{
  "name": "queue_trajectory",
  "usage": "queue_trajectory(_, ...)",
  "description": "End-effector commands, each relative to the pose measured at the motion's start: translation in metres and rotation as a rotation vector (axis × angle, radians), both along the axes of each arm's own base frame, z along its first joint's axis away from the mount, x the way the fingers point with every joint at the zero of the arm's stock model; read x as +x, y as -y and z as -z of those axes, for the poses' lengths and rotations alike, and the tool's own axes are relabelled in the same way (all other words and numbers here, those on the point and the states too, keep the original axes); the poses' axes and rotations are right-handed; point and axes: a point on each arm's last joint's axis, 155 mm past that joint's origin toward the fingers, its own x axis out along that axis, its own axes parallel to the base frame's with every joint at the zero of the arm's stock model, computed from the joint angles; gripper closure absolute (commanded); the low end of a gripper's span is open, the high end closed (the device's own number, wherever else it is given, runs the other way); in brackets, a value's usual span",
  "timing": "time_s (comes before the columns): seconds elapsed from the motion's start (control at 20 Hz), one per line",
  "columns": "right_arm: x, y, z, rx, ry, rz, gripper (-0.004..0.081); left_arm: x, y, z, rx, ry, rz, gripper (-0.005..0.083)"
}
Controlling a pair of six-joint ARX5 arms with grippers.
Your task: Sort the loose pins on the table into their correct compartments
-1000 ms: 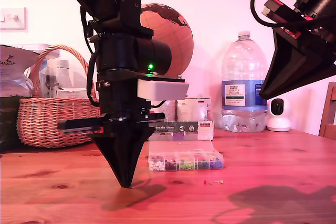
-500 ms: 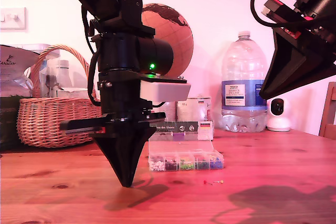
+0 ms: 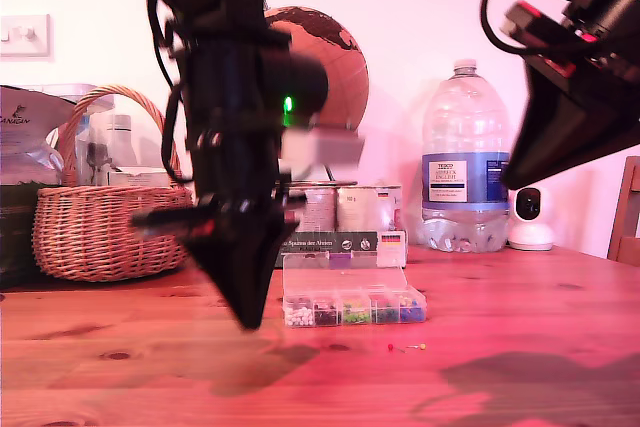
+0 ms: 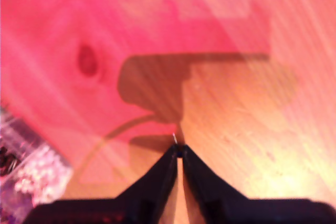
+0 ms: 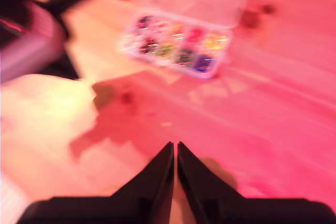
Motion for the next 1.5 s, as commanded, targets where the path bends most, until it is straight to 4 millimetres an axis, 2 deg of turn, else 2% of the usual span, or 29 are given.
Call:
queue_trajectory(0.0, 0.008, 0.008, -0.007, -0.002, 0.021, 0.036, 0.0782, -0.005, 0.004, -0.004, -0.028, -0.011, -0.071, 0.0795)
queue_trajectory(0.3, 0.017, 0.028, -0.006, 0.006, 0.005, 0.119, 0.0782, 0.007, 0.039, -0.02, -0.178, 0.015, -0.259, 0.0795)
queue_trajectory(0.4, 0.017, 0.03, -0.005, 0.005, 0.003, 0.125, 0.0782, 0.016, 0.048, -0.024, -0.235, 0.021, -0.368, 0.0795)
queue_trajectory(0.55, 0.016, 0.03, -0.004, 0.003, -0.002, 0.125, 0.0782, 0.033, 0.055, -0.031, -0.297, 0.052, -0.426, 0.0795)
queue_trajectory(0.75, 0.016, 0.03, -0.004, 0.003, -0.003, 0.125, 0.0782, 0.052, 0.048, -0.036, -0.335, 0.072, -0.499, 0.0795)
queue_trajectory(1.05, 0.016, 0.03, -0.005, 0.004, -0.001, 0.125, 0.0782, 0.082, 0.028, -0.04, -0.366, 0.11, -0.567, 0.0795)
queue_trajectory(1.25, 0.018, 0.029, -0.006, 0.006, 0.005, 0.125, 0.0782, 0.091, 0.03, -0.043, -0.395, 0.139, -0.56, 0.0795)
queue_trajectory(1.45, 0.018, 0.029, -0.006, 0.006, 0.005, 0.125, 0.0782, 0.092, 0.029, -0.038, -0.382, 0.139, -0.54, 0.0795)
